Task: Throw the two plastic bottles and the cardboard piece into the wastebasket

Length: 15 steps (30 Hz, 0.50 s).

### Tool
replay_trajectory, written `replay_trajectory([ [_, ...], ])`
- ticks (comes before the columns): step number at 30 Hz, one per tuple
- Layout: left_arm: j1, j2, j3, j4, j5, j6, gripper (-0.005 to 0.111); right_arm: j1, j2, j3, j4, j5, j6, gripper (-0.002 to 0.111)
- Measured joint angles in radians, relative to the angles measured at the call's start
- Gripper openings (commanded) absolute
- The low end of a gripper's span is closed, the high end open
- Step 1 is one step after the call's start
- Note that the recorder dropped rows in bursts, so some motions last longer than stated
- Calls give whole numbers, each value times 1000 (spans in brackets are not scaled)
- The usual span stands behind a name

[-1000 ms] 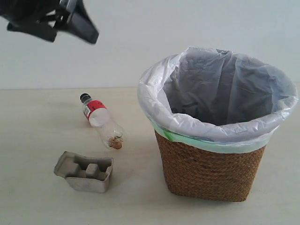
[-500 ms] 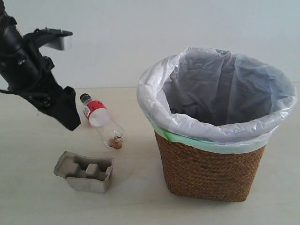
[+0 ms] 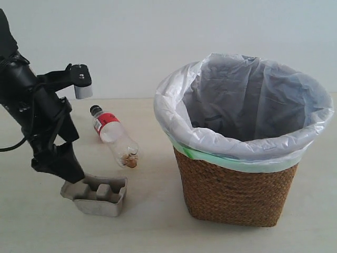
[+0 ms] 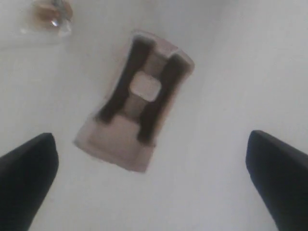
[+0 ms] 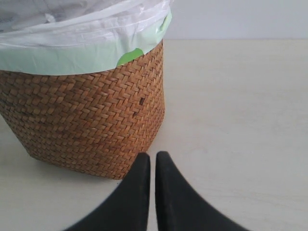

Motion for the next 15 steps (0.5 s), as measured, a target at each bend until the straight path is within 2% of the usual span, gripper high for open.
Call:
replay_trajectory([
  [4, 0, 0, 5, -20, -108, 97, 106, 0, 0, 0, 0, 0, 0, 0],
  [8, 0, 0, 11, -22, -121, 226, 106, 0, 0, 0, 0, 0, 0, 0],
  [15, 0, 23, 21, -25, -136, 305, 106, 0, 0, 0, 0, 0, 0, 0],
])
